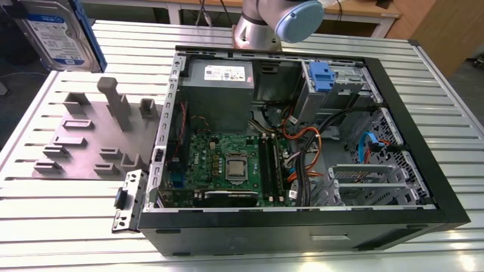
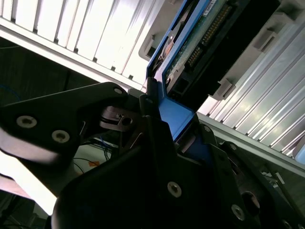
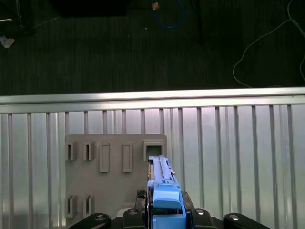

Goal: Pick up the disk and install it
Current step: 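Pick up the disk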

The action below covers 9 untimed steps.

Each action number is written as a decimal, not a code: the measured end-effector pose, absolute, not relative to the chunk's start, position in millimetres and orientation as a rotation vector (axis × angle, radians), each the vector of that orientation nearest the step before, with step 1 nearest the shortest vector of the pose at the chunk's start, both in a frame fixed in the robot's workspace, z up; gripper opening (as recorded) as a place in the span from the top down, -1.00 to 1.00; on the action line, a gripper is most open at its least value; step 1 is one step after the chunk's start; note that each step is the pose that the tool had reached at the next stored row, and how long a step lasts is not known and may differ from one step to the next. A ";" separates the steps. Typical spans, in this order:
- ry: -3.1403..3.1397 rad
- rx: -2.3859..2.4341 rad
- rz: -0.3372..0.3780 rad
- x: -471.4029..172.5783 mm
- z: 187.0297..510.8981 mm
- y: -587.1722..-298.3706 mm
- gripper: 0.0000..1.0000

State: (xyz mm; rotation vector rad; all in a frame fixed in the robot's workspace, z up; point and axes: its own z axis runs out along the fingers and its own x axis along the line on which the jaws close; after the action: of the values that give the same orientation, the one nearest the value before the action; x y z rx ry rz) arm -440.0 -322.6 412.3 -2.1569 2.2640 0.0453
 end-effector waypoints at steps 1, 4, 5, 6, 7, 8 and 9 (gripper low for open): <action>2.264 -2.157 0.045 -440.0 412.9 -322.6 0.26; 2.264 -2.157 0.045 -440.0 414.9 -322.6 0.26; 2.264 -2.157 0.045 -440.0 415.7 -322.6 0.26; 2.264 -2.157 0.045 -440.0 416.5 -322.6 0.26; 2.264 -2.157 0.045 -440.0 417.4 -322.6 0.26; 2.264 -2.157 0.045 -440.0 418.2 -322.6 0.26; 2.264 -2.157 0.045 -440.0 419.1 -322.6 0.26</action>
State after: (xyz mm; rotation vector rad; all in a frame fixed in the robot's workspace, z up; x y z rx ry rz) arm -440.0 -322.6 419.1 -2.1568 2.2638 0.0454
